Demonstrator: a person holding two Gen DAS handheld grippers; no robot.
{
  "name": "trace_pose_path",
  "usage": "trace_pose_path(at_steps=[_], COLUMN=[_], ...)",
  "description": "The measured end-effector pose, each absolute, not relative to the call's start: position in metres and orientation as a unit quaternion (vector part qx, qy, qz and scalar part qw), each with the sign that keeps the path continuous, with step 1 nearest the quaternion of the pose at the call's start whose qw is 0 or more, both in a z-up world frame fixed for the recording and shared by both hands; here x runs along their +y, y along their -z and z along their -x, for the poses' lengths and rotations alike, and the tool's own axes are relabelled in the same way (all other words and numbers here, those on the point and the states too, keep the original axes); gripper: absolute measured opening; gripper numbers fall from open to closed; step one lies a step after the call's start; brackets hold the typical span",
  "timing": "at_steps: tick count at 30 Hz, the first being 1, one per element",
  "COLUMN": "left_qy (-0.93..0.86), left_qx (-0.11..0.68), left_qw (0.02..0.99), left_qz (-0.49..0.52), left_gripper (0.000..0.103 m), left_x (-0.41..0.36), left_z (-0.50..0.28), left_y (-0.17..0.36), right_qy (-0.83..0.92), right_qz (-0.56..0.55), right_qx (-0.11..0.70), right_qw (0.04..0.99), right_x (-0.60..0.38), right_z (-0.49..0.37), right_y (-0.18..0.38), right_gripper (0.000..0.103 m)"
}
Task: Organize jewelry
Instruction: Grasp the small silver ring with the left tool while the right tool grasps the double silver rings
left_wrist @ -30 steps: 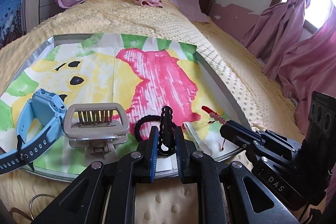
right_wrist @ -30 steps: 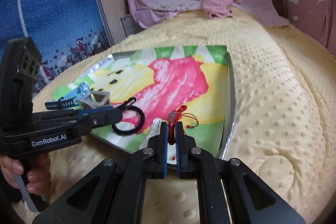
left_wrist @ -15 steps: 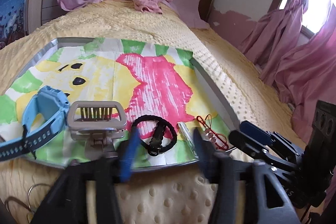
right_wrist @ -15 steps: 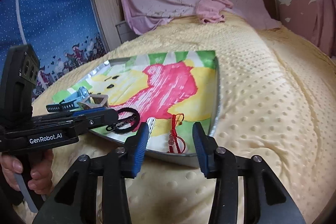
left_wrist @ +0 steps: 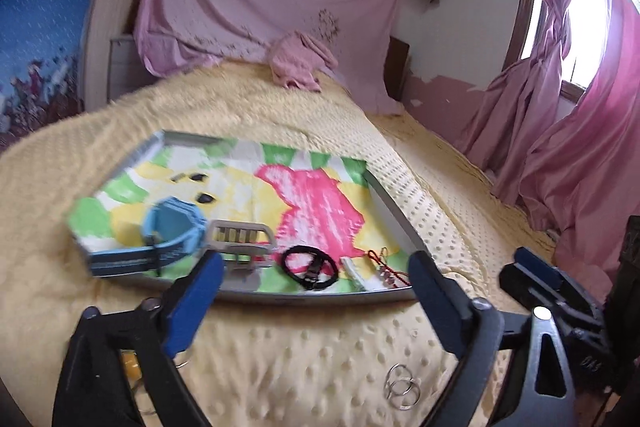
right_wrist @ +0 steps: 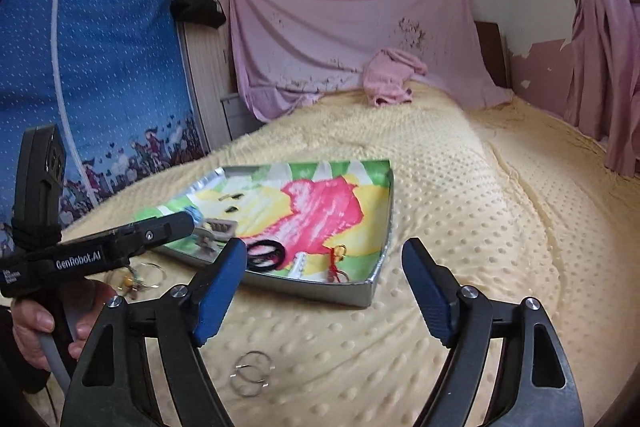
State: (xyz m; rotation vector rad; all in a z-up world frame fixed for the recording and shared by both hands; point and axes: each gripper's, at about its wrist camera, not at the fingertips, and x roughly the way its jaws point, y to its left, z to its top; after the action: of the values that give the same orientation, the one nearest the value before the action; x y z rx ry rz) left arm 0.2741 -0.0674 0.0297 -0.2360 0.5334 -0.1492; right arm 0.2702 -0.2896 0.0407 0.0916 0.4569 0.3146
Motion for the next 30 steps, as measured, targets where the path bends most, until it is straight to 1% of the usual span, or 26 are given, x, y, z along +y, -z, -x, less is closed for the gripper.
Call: trace_pose_path(at_steps=[3, 8, 18, 30], left_qy=[0.063, 0.043, 0.004, -0.020], left_qx=[0.248, 0.237, 0.212, 0.224], left_qw=[0.961, 0.965, 0.973, 0.971], left_qz=[0.109, 0.100, 0.089, 0.083], left_gripper=[0.101, 0.102, 0.102, 0.102], left_x=[-0.060, -0.048, -0.022, -0.020], left_z=[-0.255, -0.229, -0.175, -0.132], left_y=[-0.034, -0.037, -0.028, -0.005], right_qy=[-0.158, -0.166, -0.163, -0.153], right_qz=[-0.048, -0.046, -0.011, -0.008], right_qx=[0.210, 0.200, 0.164, 0.205], right_qw=[0.964, 0.965, 0.973, 0.967], right_x=[-0.288, -0.281, -0.267, -0.269], right_z=[-0.252, -0.226, -0.180, -0.155], right_y=[-0.050, -0.054, -0.053, -0.033], right_gripper=[0.079, 0.089, 0.090, 0.090])
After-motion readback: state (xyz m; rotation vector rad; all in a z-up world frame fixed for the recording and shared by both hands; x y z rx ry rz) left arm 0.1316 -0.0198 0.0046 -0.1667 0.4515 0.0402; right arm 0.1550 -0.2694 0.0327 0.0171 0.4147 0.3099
